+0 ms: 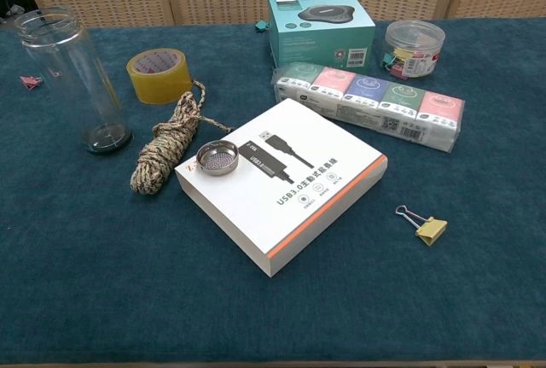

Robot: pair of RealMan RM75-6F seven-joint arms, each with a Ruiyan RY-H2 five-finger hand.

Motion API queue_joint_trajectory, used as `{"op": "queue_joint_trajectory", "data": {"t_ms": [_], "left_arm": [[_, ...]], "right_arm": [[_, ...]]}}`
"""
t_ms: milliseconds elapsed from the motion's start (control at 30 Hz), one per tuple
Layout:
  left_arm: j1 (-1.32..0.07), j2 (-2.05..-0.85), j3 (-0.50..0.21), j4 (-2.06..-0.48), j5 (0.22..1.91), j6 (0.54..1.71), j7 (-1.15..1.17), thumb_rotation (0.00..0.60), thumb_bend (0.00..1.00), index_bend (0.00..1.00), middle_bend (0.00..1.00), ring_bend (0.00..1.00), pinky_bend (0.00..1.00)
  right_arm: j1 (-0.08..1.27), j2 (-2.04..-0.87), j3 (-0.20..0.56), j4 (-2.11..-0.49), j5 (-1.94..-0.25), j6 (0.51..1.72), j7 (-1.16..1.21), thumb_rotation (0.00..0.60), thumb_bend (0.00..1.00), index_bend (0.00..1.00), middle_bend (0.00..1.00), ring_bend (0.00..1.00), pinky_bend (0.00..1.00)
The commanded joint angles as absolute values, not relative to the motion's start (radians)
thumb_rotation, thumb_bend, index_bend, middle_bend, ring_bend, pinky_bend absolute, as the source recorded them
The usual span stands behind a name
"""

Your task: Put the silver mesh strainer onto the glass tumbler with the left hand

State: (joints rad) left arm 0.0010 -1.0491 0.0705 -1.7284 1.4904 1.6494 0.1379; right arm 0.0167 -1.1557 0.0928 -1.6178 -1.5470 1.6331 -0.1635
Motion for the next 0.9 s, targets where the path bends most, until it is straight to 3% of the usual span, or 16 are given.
{"op": "queue_joint_trajectory", "data": {"t_ms": [33, 300, 600, 767, 900], "left_arm": [[0.005, -1.042, 0.068, -1.732, 1.493, 1.643, 0.124, 0.600, 0.00, 0.00, 0.00, 0.00, 0.00], [0.007, -1.040, 0.065, -1.720, 1.534, 1.635, 0.101, 0.600, 0.00, 0.00, 0.00, 0.00, 0.00], [-0.085, -1.055, 0.091, -1.660, 1.808, 1.610, -0.026, 0.600, 0.00, 0.00, 0.00, 0.00, 0.00], [-0.212, -1.044, 0.070, -1.734, 1.887, 1.476, -0.056, 0.600, 0.00, 0.00, 0.00, 0.00, 0.00], [-0.307, -1.049, 0.032, -1.814, 1.857, 1.334, -0.023, 0.600, 0.00, 0.00, 0.00, 0.00, 0.00]], "right_arm": [[0.015, -1.157, 0.096, -1.619, -1.549, 1.640, -0.157, 0.600, 0.11, 0.00, 0.00, 0.00, 0.00], [0.015, -1.160, 0.095, -1.618, -1.544, 1.633, -0.142, 0.600, 0.11, 0.00, 0.00, 0.00, 0.00], [0.014, -1.153, 0.096, -1.625, -1.546, 1.632, -0.119, 0.600, 0.11, 0.00, 0.00, 0.00, 0.00], [0.013, -1.143, 0.097, -1.627, -1.544, 1.629, -0.093, 0.600, 0.11, 0.00, 0.00, 0.00, 0.00], [0.014, -1.135, 0.096, -1.632, -1.540, 1.621, -0.078, 0.600, 0.11, 0.00, 0.00, 0.00, 0.00]]}}
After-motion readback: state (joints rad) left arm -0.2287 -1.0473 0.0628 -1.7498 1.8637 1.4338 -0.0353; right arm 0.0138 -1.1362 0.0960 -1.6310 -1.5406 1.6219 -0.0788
